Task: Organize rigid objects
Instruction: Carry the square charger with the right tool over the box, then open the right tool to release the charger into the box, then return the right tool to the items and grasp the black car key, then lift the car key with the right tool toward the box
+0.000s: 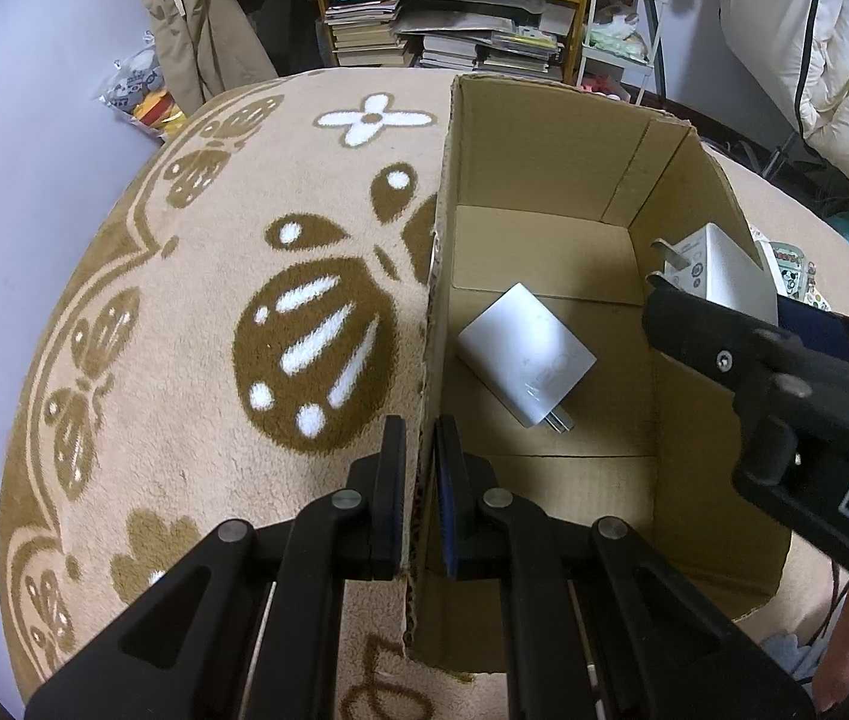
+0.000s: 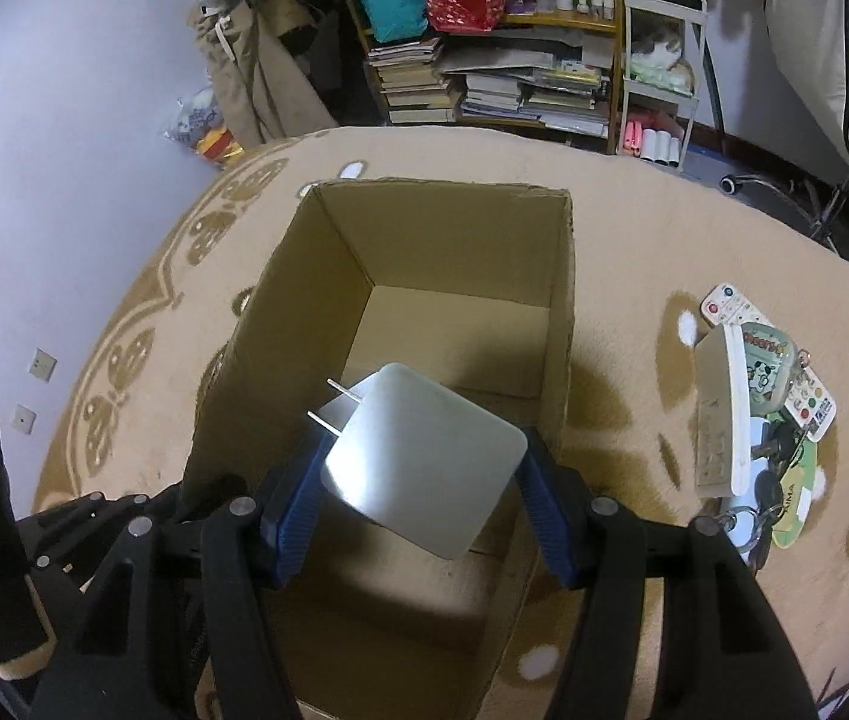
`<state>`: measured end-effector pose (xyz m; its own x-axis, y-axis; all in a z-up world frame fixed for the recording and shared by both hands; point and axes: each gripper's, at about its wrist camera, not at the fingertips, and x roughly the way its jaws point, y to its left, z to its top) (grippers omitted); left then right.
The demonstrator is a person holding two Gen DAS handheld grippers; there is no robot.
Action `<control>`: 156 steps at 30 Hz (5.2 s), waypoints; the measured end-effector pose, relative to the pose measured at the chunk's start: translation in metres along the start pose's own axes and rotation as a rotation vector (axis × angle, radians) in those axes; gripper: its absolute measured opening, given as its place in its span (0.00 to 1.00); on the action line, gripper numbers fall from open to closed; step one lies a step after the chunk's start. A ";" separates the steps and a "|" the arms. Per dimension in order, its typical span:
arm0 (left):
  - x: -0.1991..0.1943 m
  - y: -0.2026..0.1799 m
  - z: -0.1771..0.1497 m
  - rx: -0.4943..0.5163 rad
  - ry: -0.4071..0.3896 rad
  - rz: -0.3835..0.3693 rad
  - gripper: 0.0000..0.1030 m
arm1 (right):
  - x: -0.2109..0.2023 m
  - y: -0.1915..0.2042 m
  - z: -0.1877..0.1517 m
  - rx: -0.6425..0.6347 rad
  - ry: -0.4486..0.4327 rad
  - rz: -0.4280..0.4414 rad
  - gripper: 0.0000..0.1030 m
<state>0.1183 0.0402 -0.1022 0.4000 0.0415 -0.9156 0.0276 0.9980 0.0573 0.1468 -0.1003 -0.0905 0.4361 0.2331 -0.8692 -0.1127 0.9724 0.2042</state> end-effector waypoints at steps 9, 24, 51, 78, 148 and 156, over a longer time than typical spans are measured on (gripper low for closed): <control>-0.001 0.001 0.001 -0.004 0.001 -0.006 0.09 | -0.003 0.000 0.000 0.007 0.014 -0.004 0.64; -0.005 0.005 0.004 -0.021 -0.010 0.002 0.08 | -0.017 -0.001 -0.001 0.006 0.014 0.020 0.66; -0.007 0.008 0.004 -0.033 -0.021 0.000 0.08 | -0.050 -0.115 -0.013 0.066 -0.075 -0.080 0.84; -0.008 0.008 0.002 -0.027 -0.038 0.008 0.09 | 0.003 -0.225 -0.061 0.365 -0.001 -0.038 0.50; -0.008 0.006 -0.002 -0.019 -0.039 0.018 0.09 | -0.097 -0.148 -0.034 0.288 -0.207 -0.058 0.27; -0.008 0.005 -0.001 -0.018 -0.040 0.019 0.09 | -0.129 -0.113 -0.014 0.213 -0.285 0.007 0.27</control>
<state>0.1142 0.0447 -0.0945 0.4364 0.0589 -0.8978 0.0030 0.9978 0.0670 0.0905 -0.2407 -0.0078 0.6709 0.2040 -0.7129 0.0588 0.9437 0.3254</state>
